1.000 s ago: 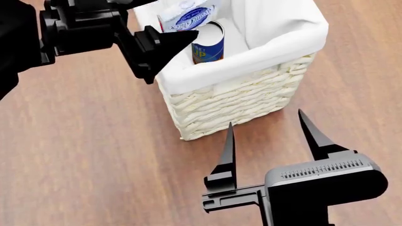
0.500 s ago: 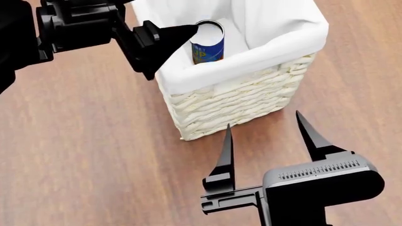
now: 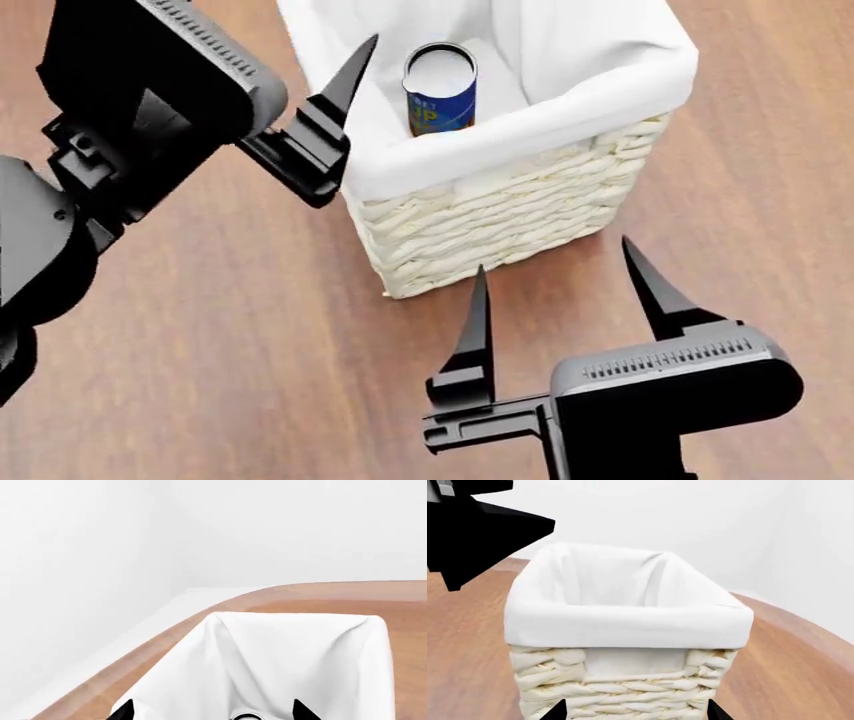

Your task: Pick up the alphabet soup and the cream cheese box, and put them in the basket.

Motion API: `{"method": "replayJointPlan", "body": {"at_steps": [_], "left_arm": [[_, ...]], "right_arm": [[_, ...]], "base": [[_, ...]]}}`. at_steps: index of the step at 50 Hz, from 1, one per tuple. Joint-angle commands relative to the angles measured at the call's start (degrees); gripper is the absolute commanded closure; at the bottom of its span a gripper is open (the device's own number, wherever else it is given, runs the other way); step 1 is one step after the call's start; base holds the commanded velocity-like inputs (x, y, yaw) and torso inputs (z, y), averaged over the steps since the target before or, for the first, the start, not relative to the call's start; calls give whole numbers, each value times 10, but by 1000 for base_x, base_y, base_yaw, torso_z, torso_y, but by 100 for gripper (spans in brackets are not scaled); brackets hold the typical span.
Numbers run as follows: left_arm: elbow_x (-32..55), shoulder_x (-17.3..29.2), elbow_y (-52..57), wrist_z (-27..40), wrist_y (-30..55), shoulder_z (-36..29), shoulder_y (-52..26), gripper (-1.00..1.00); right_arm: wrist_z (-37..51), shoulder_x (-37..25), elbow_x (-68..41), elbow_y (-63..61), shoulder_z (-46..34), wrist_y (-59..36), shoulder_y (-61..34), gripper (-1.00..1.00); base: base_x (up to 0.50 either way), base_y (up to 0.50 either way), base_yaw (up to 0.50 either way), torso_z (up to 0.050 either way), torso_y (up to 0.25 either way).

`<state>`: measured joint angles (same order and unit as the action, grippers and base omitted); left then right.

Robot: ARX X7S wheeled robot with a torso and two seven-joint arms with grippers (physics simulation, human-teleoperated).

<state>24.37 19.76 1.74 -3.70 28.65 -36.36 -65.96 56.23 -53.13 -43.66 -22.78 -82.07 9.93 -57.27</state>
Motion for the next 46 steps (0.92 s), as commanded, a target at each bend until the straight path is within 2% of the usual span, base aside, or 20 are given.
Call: {"method": "replayJointPlan", "body": {"at_steps": [1,8,9,12,15,24,46], "left_arm": [[-15,42,241,159,20,33,117,-100],[-80,53,266,206,-34,12,180,-100],[-58,53,268,203,-45,22,198,-100],[-79,61,278,214,-60,16,216,-100],[-104,73,288,227,-116,15,252,-100],[-105,92,373,260,-93,28,278,-100],[-116,98,364,273,-133,36,302,-100]], "right_arm": [[10,-1,12,-18,3,-10,-7,-100],[27,-11,20,-54,8,-29,-21,-100],[29,-12,27,-55,6,-22,-14,-100],[35,-14,35,-61,6,-23,-12,-100],[41,-11,44,-64,4,-28,-9,-100],[45,-8,51,-68,5,-31,-9,-100],[45,-4,56,-74,7,-41,-11,-100]], "base": [[0,0,0,0,0],[0,0,0,0,0],[0,0,0,0,0],[0,0,0,0,0],[0,0,0,0,0],[0,0,0,0,0],[0,0,0,0,0]]}}
